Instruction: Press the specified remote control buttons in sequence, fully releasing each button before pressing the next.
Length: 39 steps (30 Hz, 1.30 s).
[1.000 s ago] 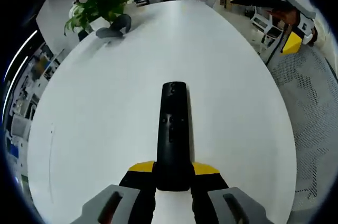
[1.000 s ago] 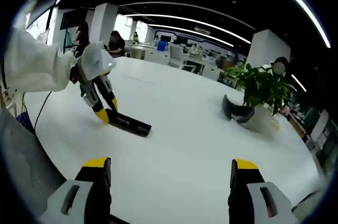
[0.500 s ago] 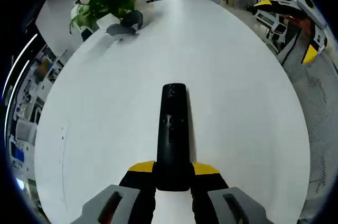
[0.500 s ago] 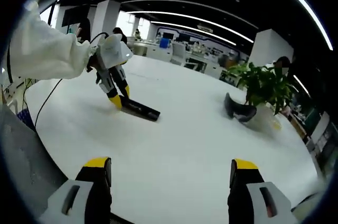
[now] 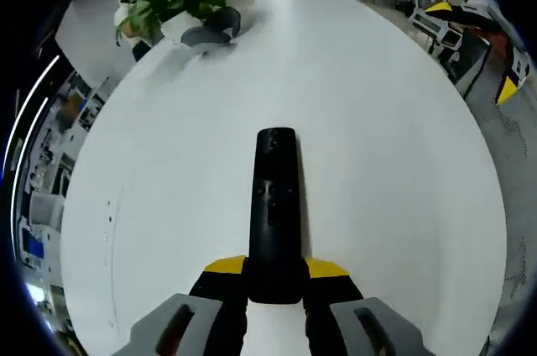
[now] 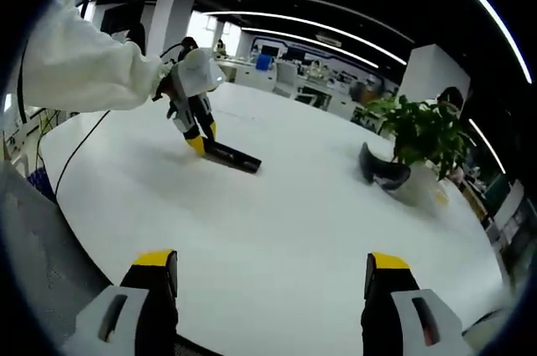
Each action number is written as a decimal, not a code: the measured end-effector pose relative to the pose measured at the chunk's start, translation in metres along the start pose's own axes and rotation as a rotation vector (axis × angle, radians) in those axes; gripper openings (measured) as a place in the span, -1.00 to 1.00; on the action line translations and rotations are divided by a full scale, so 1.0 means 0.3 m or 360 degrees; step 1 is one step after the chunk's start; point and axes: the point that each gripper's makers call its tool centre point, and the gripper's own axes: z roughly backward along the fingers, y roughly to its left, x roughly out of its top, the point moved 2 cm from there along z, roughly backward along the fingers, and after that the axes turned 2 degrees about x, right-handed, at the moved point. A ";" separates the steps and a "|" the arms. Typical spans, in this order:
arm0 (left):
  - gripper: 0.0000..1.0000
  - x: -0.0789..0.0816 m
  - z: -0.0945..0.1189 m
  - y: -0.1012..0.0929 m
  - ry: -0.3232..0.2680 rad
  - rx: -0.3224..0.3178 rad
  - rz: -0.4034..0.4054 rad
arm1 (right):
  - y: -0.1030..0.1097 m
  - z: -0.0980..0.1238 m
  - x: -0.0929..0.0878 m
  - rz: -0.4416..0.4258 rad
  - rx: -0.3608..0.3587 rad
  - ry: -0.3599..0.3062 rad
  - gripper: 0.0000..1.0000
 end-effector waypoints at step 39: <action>-0.25 -0.034 -0.038 0.201 0.0019 0.0107 0.0056 | 0.009 -0.022 -0.019 -0.0008 0.0034 0.0072 0.82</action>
